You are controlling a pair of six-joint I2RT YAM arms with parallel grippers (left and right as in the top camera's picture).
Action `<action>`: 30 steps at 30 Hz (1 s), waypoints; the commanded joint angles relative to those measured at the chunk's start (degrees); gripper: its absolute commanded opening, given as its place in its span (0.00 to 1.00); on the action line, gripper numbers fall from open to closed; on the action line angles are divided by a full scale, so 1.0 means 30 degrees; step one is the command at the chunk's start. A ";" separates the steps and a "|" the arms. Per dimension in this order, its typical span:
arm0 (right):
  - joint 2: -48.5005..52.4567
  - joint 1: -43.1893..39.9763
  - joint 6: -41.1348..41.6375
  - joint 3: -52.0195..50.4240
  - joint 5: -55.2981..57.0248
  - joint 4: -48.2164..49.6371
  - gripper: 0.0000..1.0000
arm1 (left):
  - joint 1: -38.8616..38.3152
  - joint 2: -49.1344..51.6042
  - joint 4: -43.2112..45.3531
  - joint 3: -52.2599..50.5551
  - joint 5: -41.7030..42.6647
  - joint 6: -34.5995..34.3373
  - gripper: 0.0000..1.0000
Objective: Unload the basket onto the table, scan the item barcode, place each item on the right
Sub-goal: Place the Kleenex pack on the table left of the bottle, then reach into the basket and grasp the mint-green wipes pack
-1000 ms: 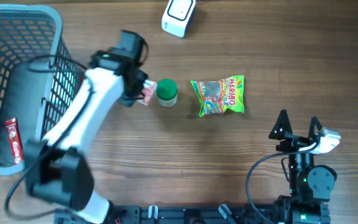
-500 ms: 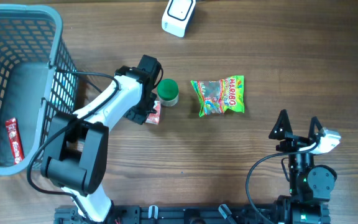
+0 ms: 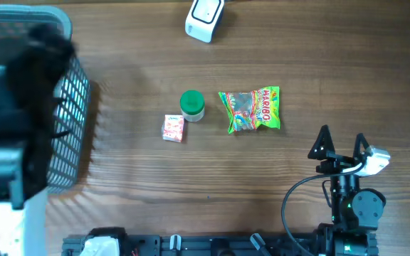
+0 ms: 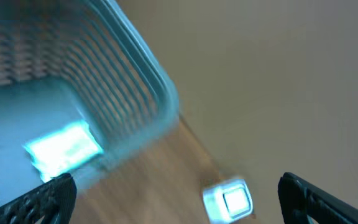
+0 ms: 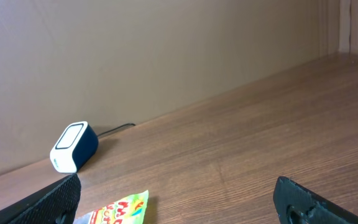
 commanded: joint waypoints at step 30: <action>-0.0153 -0.0015 -0.0204 -0.0022 0.0197 0.0095 1.00 | 0.9020 1.6138 0.2871 -0.5501 1.0302 0.1807 0.04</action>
